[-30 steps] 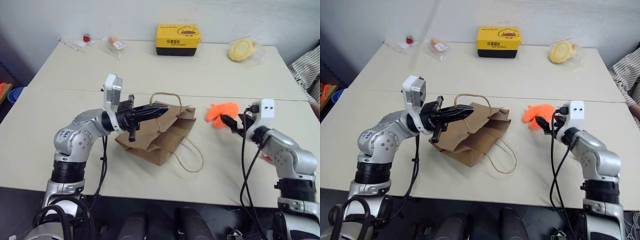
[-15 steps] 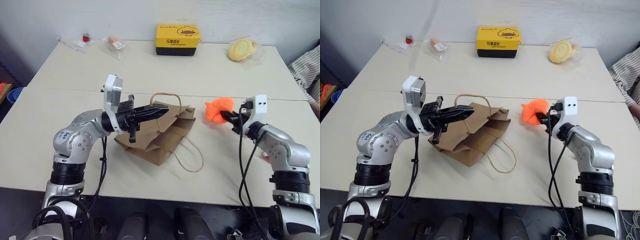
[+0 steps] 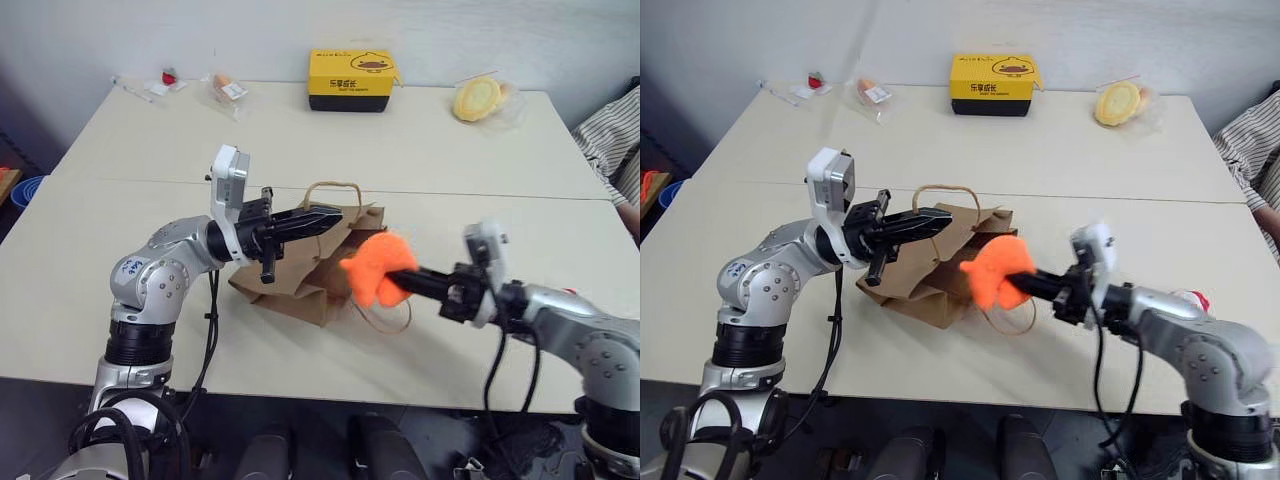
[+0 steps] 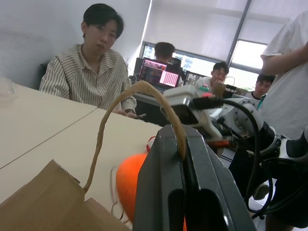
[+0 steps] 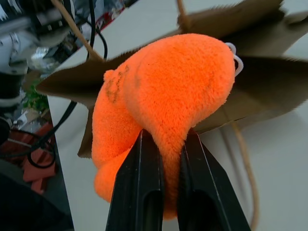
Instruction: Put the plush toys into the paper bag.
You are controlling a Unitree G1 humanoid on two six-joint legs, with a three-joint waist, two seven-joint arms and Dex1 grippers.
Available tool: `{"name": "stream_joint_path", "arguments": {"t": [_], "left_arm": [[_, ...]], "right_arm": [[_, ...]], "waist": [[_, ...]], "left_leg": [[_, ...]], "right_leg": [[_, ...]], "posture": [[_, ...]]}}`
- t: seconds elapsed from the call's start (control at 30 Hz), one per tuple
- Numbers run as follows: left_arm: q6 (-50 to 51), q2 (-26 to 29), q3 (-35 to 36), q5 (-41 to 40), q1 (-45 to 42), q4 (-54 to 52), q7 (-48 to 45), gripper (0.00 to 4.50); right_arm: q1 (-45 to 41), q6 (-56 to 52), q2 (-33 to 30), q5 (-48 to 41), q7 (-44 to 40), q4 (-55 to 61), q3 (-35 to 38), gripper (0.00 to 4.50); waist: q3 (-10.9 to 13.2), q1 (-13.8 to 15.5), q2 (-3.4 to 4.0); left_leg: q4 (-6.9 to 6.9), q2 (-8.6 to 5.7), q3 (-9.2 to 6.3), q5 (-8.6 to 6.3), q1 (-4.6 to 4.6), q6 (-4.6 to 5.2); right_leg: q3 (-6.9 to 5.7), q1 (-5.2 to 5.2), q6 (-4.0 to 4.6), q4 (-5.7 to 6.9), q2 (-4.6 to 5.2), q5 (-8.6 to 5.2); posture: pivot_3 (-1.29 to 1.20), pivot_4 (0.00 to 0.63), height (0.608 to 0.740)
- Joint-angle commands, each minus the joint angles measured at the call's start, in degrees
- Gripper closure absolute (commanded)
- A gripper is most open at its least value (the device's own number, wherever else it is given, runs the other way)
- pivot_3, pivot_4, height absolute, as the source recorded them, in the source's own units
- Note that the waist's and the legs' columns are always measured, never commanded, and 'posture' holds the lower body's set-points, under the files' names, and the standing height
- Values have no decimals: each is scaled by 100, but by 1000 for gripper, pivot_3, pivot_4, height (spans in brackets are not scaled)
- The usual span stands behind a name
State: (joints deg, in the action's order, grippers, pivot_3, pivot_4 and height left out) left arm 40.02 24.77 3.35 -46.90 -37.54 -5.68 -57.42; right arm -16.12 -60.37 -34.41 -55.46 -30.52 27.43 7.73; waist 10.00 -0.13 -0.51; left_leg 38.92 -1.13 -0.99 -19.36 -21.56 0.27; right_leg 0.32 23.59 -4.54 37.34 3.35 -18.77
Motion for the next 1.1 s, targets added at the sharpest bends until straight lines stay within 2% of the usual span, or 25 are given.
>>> {"name": "stream_joint_path", "arguments": {"t": [0.03,0.13,0.43,0.53,0.77,0.93,1.0,1.03,1.1], "left_arm": [[47,-6,-8,-123,-127,-33,-158,4500],[88,10,-39,-116,-135,-28,-255,4500],[212,-81,-104,-189,-78,-104,-339,4500],[227,-93,-96,-196,-61,-101,-361,4500],[83,-139,-87,-73,-28,25,-389,4500],[-23,-115,-74,13,79,75,-360,4500],[-17,-105,-51,-10,129,26,-327,4500],[-17,-101,-45,-17,146,11,-315,4500],[-11,-78,-13,-37,182,-24,-289,4500]], "right_arm": [[-418,279,74,766,265,-49,-700,4492],[-741,343,240,1241,367,-193,-1225,4492],[-1673,239,1125,1682,583,-1094,-1503,4492],[-1901,115,1249,1726,430,-1387,-1594,4492],[-2065,310,1314,2048,-400,-1831,-2363,4492],[-2022,493,1487,2290,-497,-2108,-2364,4492],[-1957,563,1423,2340,-567,-2092,-2278,3823],[-1936,580,1398,2350,-587,-2074,-2242,3694],[-1842,584,1204,2242,-754,-1817,-2035,2951]], "waist": [[0,-1,0],[0,4,0],[0,-12,0],[0,-16,0],[0,-21,0],[0,-23,0],[0,-23,0],[0,-22,0],[0,-15,0]], "left_leg": [[1,0,0,0,0,0],[1,-2,-2,0,0,-1],[-2,-2,-2,0,-1,-1],[-3,-2,-2,1,-1,-1],[-5,-3,-2,1,-1,-1],[-5,-3,-2,1,-1,-1],[-5,-3,-2,1,-1,-1],[-5,-3,-3,1,-1,-2],[-5,-3,-3,1,-1,-1]], "right_leg": [[0,1,0,0,0,0],[-2,3,0,0,0,0],[-3,5,0,0,1,0],[-3,8,0,2,1,0],[-4,8,0,3,1,0],[-5,8,0,3,1,0],[-5,9,0,5,1,0],[-6,10,0,4,2,0],[-5,9,0,4,2,0]], "posture": [[0,150,740],[0,150,740],[0,150,740],[0,150,740],[0,150,740],[0,150,740],[0,150,740],[0,150,740],[0,150,740]]}}
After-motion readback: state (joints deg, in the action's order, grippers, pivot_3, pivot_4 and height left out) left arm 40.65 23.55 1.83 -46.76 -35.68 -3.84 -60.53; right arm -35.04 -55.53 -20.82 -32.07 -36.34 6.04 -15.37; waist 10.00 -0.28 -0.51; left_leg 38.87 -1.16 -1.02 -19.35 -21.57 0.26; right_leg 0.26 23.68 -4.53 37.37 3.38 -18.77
